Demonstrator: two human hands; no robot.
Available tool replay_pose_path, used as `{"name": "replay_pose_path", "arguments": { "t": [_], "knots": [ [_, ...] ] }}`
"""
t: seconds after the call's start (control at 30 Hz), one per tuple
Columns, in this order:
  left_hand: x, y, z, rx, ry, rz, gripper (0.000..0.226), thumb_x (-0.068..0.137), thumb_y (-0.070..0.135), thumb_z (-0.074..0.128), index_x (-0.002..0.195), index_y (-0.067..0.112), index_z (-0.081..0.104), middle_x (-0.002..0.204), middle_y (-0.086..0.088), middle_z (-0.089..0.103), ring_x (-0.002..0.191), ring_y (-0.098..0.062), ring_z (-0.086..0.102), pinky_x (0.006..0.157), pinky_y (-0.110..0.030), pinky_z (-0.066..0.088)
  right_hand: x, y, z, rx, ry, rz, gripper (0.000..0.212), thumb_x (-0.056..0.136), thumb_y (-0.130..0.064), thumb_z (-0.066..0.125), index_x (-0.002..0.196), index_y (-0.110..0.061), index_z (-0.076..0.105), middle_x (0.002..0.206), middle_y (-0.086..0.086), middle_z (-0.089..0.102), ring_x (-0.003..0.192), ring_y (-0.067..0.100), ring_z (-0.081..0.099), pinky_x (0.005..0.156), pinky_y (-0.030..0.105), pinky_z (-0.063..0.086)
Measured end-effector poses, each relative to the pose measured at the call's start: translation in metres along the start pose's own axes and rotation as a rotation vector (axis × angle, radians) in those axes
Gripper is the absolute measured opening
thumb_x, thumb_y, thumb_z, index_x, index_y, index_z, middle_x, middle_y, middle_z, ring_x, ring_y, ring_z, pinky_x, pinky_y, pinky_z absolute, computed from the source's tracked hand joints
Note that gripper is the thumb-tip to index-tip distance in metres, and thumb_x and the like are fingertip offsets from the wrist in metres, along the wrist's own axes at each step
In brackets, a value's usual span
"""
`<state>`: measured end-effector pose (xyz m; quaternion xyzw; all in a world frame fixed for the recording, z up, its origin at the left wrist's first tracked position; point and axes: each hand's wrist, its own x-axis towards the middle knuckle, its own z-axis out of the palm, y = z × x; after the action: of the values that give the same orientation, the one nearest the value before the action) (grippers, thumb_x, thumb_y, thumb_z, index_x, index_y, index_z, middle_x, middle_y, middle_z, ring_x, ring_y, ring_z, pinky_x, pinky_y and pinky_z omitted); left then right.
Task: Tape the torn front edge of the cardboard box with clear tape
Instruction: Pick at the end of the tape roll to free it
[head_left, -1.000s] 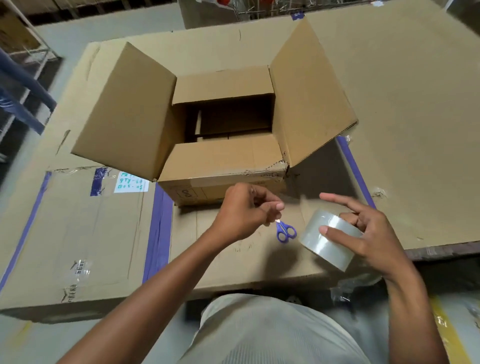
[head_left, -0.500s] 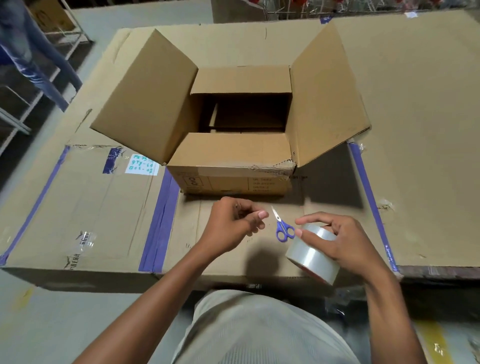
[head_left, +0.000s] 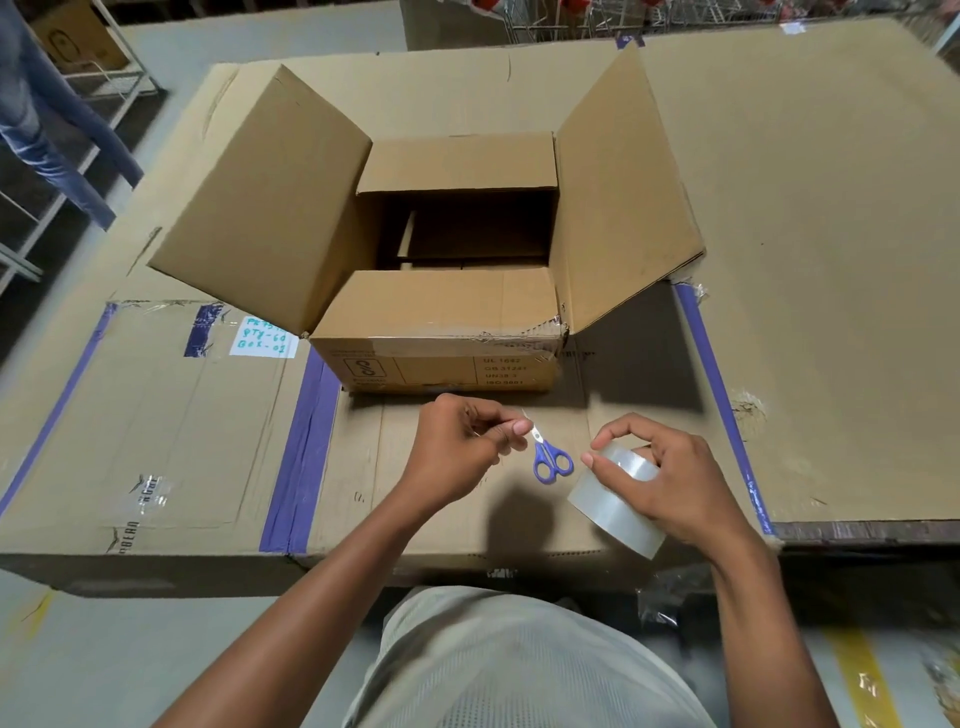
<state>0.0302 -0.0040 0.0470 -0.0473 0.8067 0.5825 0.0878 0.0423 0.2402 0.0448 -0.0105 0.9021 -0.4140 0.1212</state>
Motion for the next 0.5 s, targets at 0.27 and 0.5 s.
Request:
{"name": "replay_pose_path", "arguments": {
  "t": [0.27,0.5],
  "knots": [
    [0.01,-0.004,0.012,0.032,0.065,-0.006,0.01,0.087,0.017,0.08,0.094,0.012,0.084,0.071,0.007,0.075,0.063,-0.002,0.066,0.068,-0.034,0.061,0.003,0.003,0.0,-0.159,0.137,-0.035,0.025,0.08,-0.065,0.07,0.095,-0.047,0.061,0.083,-0.015,0.068,0.075,0.013,0.064,0.058,0.029,0.047],
    [0.014,0.001,0.011,-0.065,0.221,-0.019,0.004,0.082,0.014,0.085,0.085,0.015,0.084,0.075,0.006,0.079,0.07,-0.004,0.073,0.072,-0.025,0.059,0.014,-0.02,-0.001,-0.264,0.222,-0.07,0.022,0.083,-0.057,0.072,0.098,-0.041,0.066,0.085,-0.011,0.069,0.08,0.02,0.067,0.066,0.032,0.051]
  ]
}}
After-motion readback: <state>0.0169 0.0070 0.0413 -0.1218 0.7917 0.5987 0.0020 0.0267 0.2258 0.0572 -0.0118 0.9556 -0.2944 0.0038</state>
